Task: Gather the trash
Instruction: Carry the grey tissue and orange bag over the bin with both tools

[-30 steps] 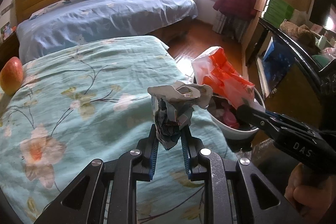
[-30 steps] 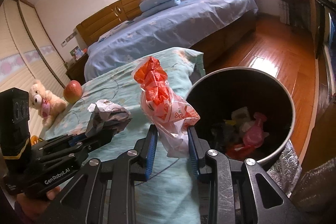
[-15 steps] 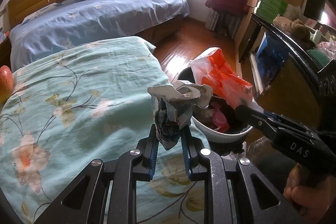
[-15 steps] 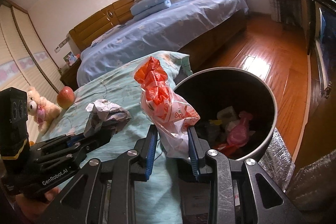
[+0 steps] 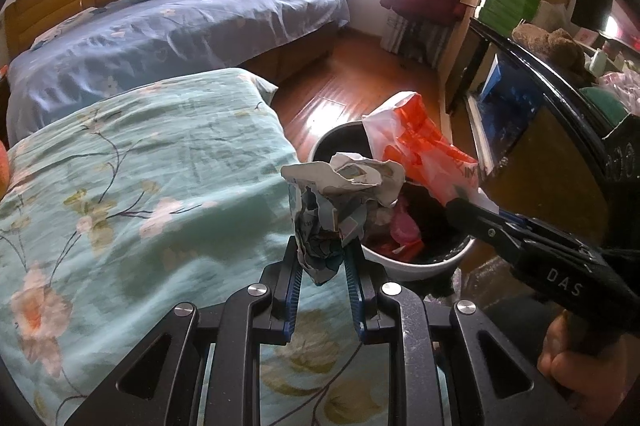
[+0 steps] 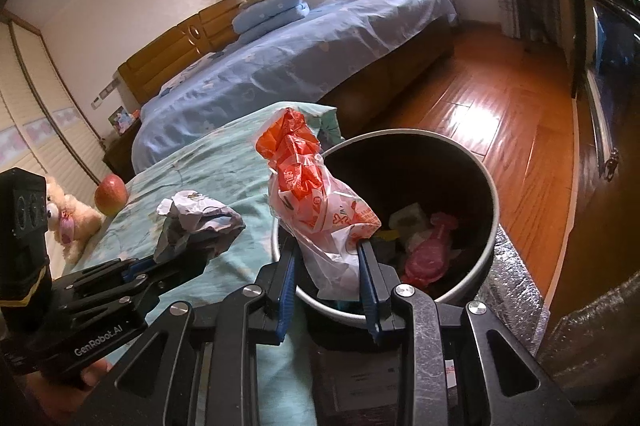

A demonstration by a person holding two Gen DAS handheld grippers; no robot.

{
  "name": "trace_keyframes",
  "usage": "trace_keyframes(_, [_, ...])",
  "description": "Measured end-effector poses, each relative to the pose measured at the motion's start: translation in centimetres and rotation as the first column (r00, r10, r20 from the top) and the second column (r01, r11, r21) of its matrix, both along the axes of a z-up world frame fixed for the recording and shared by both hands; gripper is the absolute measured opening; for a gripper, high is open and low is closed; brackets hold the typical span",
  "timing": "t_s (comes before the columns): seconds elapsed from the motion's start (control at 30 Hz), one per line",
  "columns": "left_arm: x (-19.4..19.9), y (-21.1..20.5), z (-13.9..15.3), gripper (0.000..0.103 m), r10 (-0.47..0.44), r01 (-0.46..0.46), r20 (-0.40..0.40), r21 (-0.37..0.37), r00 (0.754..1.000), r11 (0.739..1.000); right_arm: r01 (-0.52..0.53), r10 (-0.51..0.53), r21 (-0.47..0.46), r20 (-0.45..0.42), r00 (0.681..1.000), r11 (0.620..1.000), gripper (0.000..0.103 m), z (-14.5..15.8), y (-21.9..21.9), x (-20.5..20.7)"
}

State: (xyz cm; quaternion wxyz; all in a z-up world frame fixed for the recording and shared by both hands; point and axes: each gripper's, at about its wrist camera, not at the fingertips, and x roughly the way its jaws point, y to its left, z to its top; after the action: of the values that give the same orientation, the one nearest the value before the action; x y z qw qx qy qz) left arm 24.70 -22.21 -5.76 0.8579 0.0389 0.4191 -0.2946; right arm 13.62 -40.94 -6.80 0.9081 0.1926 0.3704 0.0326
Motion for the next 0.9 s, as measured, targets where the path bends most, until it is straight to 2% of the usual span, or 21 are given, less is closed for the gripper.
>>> trace_keyframes(0.9, [1.7,-3.6,-0.3,0.02,-0.031,0.031,-0.002,0.015,1.0,0.999,0.051,-0.051,-0.006,-0.007,0.999,0.999,0.029,0.0,-2.8,1.4])
